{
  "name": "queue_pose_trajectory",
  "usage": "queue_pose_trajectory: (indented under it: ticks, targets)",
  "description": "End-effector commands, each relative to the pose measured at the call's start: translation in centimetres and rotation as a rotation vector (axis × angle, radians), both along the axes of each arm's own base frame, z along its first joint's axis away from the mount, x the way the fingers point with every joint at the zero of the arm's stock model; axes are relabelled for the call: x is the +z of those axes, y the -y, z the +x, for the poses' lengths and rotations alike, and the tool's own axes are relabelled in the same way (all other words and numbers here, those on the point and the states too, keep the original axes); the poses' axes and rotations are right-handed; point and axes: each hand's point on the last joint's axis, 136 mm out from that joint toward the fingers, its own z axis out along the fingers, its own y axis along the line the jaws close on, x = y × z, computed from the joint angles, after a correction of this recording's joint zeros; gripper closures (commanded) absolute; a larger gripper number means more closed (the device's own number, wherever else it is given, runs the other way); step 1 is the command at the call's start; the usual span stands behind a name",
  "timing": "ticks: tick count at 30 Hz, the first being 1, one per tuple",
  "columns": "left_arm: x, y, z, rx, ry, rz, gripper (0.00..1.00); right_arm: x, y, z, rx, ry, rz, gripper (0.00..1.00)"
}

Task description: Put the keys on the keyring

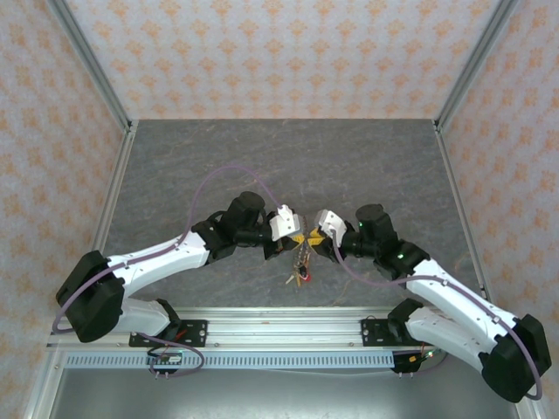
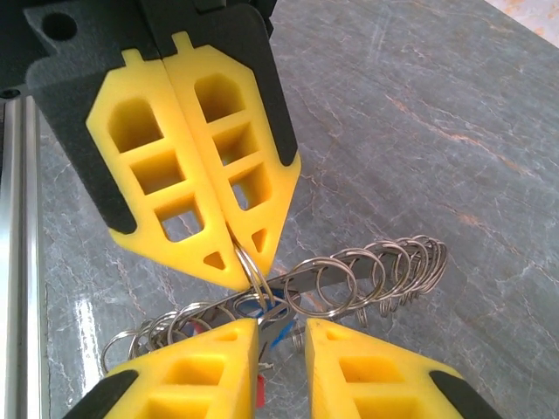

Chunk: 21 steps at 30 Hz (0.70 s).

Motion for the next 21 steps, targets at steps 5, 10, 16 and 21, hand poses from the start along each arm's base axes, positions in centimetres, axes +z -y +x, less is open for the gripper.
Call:
queue_pose_trajectory:
  ticks: [5, 10, 16, 21]
  targets:
    - [3.3, 0.4, -0.2, -0.037, 0.064, -0.070, 1.00, 2.1, -1.3, 0.0, 0.087, 0.053, 0.039, 0.81]
    - [3.2, 0.4, -0.3, -0.043, 0.058, -0.067, 1.00, 2.3, -1.6, 0.0, 0.091, 0.050, 0.066, 0.90]
    - [2.4, 0.0, 0.1, -0.012, 0.058, -0.031, 0.91, 2.5, -1.4, 0.1, 0.074, 0.028, 0.055, 1.00]
    - [-0.1, -0.9, 0.4, -0.003, 0.030, 0.102, 0.81, 2.0, -0.8, -0.1, 0.069, 0.002, -0.010, 1.00]
